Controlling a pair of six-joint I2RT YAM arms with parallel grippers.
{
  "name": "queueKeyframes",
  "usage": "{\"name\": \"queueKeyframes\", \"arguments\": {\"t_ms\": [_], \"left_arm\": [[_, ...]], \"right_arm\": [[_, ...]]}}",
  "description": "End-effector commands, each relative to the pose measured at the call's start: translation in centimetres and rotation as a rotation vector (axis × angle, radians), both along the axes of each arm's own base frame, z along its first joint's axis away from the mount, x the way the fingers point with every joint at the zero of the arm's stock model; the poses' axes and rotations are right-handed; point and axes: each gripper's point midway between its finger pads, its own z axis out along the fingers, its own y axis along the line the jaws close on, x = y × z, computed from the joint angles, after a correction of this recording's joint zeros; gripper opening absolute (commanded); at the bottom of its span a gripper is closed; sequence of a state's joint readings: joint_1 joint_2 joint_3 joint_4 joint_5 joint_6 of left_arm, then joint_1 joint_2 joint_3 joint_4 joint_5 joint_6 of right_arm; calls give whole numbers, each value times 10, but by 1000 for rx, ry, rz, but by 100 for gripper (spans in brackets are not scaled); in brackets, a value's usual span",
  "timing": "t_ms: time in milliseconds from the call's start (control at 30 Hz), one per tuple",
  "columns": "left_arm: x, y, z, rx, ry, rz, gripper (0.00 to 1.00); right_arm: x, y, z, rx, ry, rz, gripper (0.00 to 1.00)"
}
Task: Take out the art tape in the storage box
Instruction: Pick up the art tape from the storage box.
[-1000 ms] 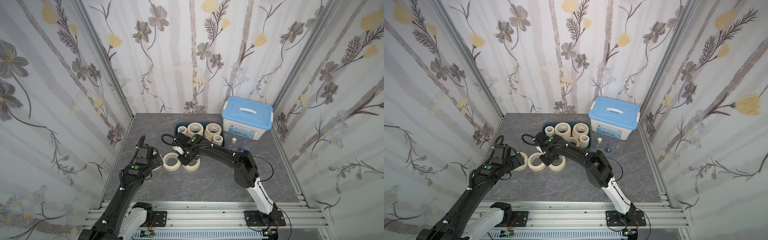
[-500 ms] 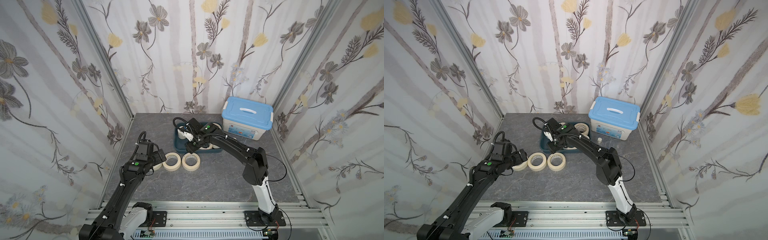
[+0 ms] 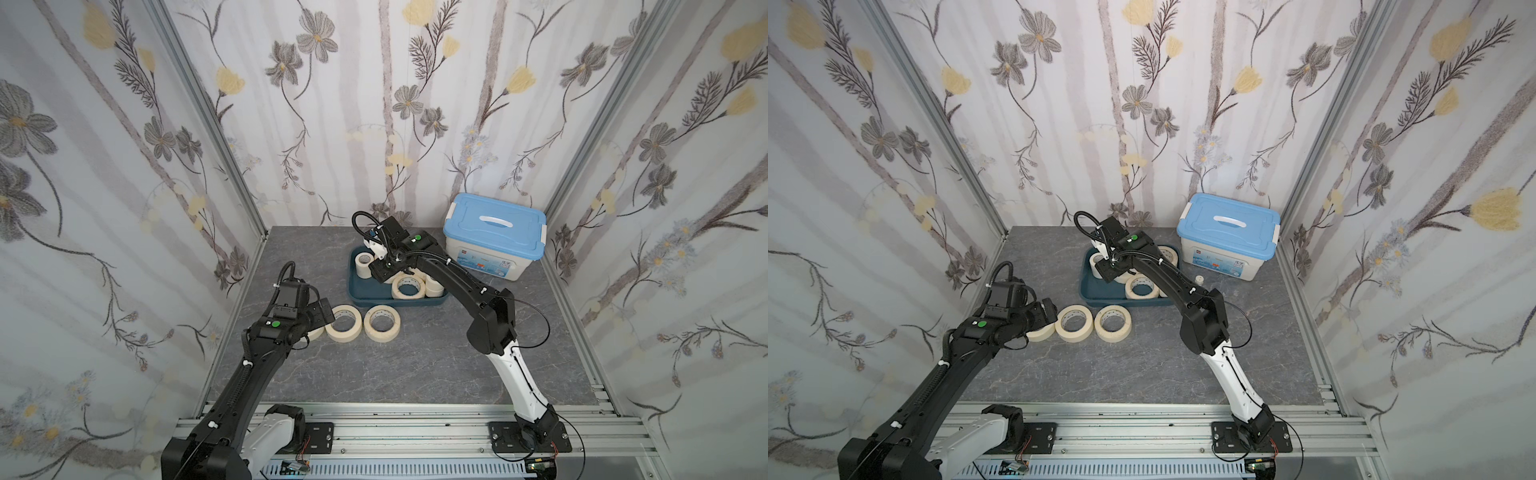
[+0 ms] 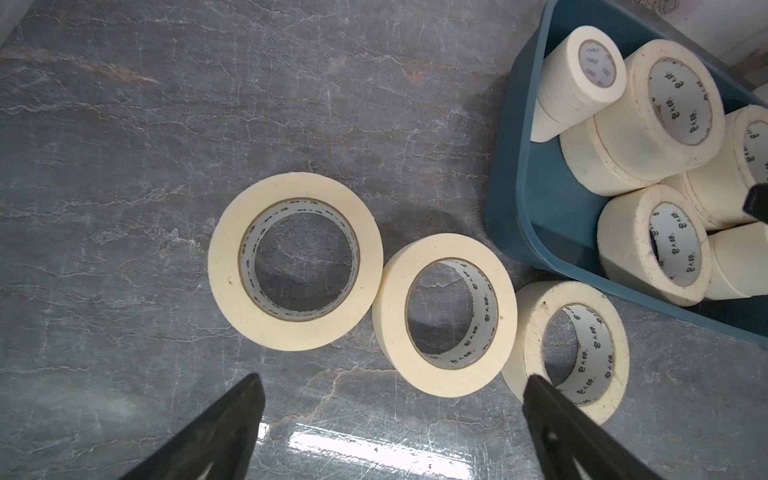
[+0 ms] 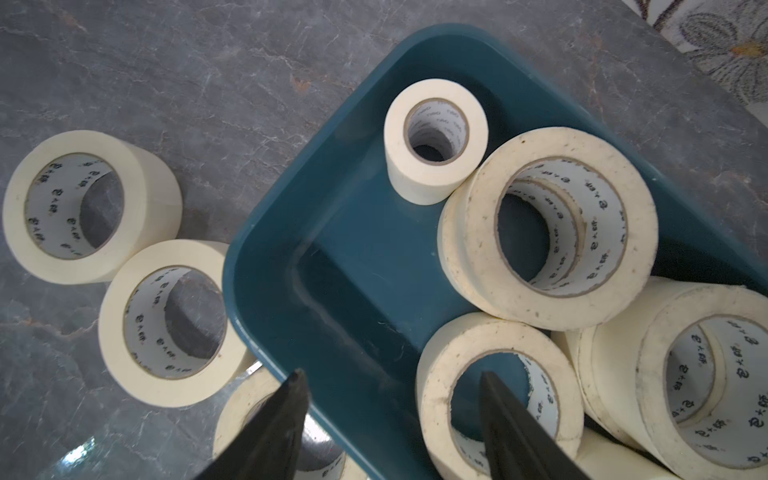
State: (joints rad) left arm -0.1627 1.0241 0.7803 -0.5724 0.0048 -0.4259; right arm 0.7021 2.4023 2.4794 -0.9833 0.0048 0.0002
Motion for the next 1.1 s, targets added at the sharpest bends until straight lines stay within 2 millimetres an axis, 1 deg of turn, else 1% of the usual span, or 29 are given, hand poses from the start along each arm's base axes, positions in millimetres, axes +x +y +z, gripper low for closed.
{"name": "queueKeyframes", "arguments": {"t_ms": [0,133,333,633,833,1067], "left_arm": [[4,-2,4,-8,-15,-8,100],[6,-2,2,-6,-5,-7,100],[7,-1,-2,4,14,-5,100],[5,7,1,57,28,4,100],[5,8,-3,62,41,13,100],[6,9,-5,73,54,15,100]], "right_arm": [[14,-7,-6,-30,-23,-15,67],[29,-10,-20,-56,-39,-9,67],[38,-10,-39,-115,-65,27,63],[53,-10,-54,-151,-99,38,60],[59,-9,-65,-167,-111,58,57],[61,-9,-73,-172,-106,68,47]]}}
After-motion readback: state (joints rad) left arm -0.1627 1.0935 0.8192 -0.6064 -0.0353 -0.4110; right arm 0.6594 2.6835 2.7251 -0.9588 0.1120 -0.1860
